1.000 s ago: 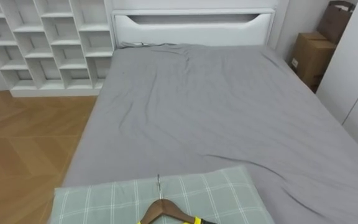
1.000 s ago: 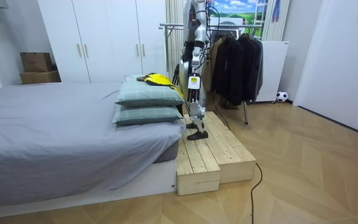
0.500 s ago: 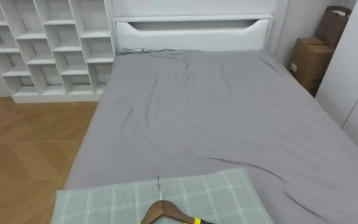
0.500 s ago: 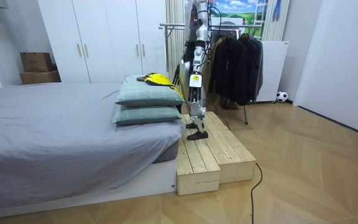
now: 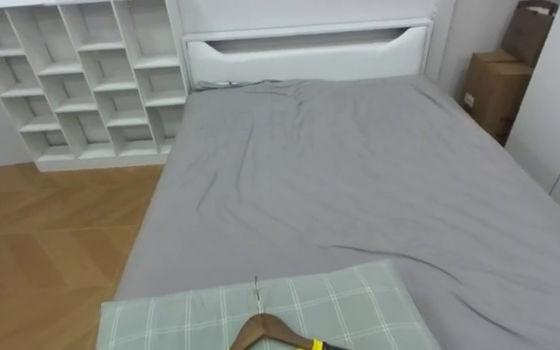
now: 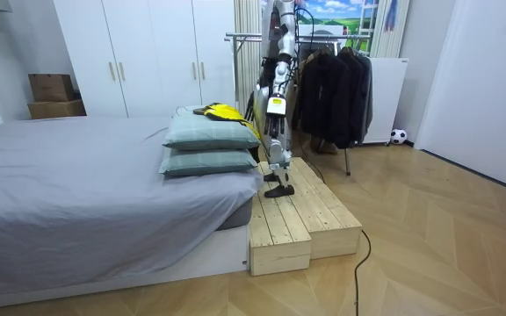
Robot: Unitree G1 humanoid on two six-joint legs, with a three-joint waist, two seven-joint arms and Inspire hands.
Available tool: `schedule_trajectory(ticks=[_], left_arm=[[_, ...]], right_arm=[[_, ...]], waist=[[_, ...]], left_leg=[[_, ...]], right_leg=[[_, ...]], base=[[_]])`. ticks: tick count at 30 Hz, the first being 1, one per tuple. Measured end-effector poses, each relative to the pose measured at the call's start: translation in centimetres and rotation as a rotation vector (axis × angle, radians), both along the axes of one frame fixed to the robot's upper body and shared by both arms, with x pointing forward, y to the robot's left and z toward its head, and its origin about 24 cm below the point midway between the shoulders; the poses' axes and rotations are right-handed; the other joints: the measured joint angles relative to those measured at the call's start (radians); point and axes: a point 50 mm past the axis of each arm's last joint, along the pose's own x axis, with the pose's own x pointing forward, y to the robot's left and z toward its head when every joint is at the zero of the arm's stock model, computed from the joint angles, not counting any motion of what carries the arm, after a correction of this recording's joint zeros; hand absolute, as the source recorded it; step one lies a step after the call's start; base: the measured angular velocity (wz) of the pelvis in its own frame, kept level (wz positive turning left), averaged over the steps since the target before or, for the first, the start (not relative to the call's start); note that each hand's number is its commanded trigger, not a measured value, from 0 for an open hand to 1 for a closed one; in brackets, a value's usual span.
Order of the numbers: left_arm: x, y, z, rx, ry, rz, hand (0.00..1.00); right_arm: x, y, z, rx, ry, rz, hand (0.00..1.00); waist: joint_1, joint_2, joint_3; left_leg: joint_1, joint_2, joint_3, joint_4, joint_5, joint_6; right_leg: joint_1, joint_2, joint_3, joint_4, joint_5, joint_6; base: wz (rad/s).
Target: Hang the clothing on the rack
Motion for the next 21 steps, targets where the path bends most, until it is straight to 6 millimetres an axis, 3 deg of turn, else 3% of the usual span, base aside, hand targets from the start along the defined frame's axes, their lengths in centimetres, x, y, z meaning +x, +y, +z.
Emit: schedule_trajectory(ticks=[4, 11, 15, 21], left_arm=[[1.5, 0.5, 0.7, 0.062, -0.075, -0.014, 0.0], [6.2, 1.9, 3.7, 0.252, -0.309, -0.109, 0.0], [8.0, 2.0, 5.3, 0.351, -0.398, -0.199, 0.0], [9.5, 0.9, 6.0, 0.408, -0.432, -0.354, 0.0]], right_arm=[[-0.1, -0.3, 0.1, -0.011, 0.006, 0.019, 0.0], [0.1, -0.5, 0.1, -0.046, 0.009, 0.022, 0.0], [-0.3, -0.9, 0.2, -0.071, 0.026, 0.04, 0.0], [-0.7, -1.1, 0.3, -0.081, 0.033, 0.046, 0.0]], waist=[[-0.002, -0.004, -0.0014], [-0.003, -0.014, -0.0055], [-0.002, -0.014, -0.0085], [-0.021, -0.014, -0.009]], left_leg=[[0.001, 0.0, 0.005, 0.002, 0.0, 0.0], [-0.001, 0.0, 0.0, 0.001, 0.002, 0.001], [-0.001, 0.0, 0.006, 0.0, 0.002, 0.002], [-0.001, -0.002, 0.0, 0.004, 0.006, 0.003]], right_leg=[[0.001, 0.0, -0.002, 0.001, 0.0, 0.0], [-0.001, -0.002, -0.001, 0.003, 0.0, 0.0], [-0.008, -0.002, 0.006, 0.003, 0.0, 0.0], [-0.001, -0.004, -0.001, -0.001, 0.001, 0.001]], base=[[0.0], [0.0], [-0.05], [0.02]])
